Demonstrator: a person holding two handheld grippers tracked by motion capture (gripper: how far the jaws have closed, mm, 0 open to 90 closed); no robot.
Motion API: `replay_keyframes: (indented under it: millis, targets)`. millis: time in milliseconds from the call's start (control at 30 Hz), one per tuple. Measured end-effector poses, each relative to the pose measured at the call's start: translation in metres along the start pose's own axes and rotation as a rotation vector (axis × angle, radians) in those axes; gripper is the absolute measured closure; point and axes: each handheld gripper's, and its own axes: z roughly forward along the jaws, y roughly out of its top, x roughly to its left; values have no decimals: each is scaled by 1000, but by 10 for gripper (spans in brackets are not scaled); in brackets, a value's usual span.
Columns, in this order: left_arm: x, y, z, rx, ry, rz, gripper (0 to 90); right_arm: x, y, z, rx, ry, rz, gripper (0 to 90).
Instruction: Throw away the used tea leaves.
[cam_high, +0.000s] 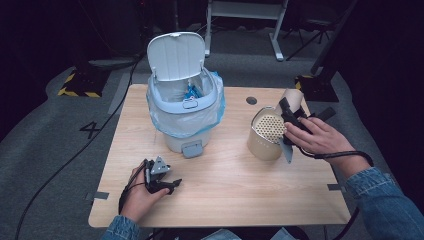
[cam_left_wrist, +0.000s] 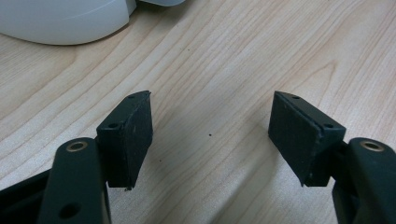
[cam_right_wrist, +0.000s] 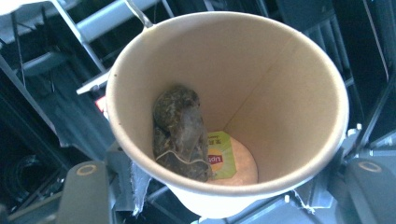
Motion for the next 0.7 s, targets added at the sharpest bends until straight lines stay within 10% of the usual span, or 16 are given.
replay_keyframes:
  millis: [700]
  targets:
    - [0, 0, 0, 0, 0, 0, 311, -11, -2, -1, 135, -23, -47, 345]
